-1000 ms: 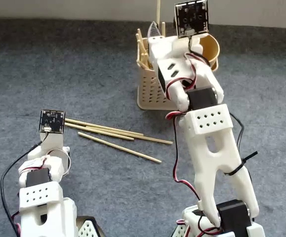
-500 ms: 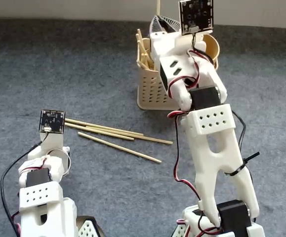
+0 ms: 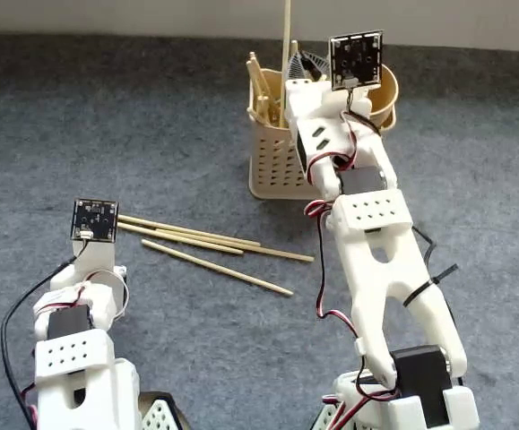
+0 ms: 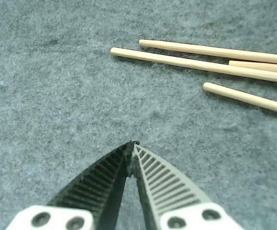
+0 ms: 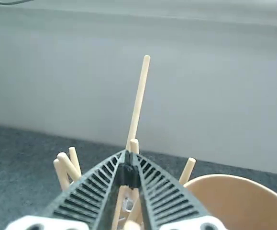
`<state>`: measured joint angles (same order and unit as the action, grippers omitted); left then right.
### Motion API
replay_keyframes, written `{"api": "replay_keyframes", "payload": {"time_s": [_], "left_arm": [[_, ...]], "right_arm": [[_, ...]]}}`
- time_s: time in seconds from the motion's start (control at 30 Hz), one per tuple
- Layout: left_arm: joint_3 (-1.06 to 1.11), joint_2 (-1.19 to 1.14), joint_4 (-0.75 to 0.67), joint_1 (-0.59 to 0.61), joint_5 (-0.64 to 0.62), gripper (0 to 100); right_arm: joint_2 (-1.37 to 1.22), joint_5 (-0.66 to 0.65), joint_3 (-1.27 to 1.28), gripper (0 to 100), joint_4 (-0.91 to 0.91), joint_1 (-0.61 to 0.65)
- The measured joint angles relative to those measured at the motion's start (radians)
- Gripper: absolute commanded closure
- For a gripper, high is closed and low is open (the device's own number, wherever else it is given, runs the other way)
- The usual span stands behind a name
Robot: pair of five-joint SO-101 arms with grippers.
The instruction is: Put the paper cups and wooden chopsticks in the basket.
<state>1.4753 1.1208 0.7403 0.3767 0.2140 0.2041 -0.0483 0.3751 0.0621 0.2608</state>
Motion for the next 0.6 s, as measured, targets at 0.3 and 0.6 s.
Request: {"api": "replay_keyframes", "payload": {"time_s": [0.3, 0.6], "left_arm": [[0.000, 0.000, 0.000, 0.000, 0.000, 99], [0.002, 0.000, 0.000, 0.000, 0.000, 99]], "right_arm": [[0.210, 0.000, 0.000, 82.7, 0.137, 0.020], [0.327, 0.000, -0.127, 82.9, 0.516, 0.112]]}}
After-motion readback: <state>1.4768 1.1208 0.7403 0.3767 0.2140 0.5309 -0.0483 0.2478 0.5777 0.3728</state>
